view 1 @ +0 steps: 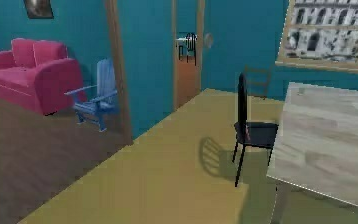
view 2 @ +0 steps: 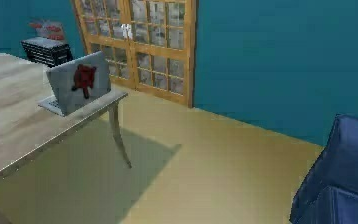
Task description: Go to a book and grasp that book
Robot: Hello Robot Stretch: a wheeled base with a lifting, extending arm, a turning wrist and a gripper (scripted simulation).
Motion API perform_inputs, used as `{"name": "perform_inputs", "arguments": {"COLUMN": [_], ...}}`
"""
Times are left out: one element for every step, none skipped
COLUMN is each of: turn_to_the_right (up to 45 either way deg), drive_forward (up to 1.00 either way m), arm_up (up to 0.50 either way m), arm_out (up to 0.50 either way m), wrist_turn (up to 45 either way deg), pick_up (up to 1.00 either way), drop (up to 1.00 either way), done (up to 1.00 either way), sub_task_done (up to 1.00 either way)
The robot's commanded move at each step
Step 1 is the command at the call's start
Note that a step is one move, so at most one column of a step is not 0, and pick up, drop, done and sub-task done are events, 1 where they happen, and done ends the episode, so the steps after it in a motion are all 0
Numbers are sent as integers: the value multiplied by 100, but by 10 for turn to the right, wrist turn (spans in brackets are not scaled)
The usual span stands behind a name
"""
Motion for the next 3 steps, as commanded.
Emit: {"name": "perform_inputs", "arguments": {"turn_to_the_right": [450, 450, 270], "drive_forward": [0, 0, 0], "arm_up": [0, 0, 0], "arm_out": [0, 0, 0], "wrist_turn": [0, 0, 0], "pick_up": [0, 0, 0], "drop": [0, 0, 0], "done": [0, 0, 0], "sub_task_done": [0, 0, 0]}}
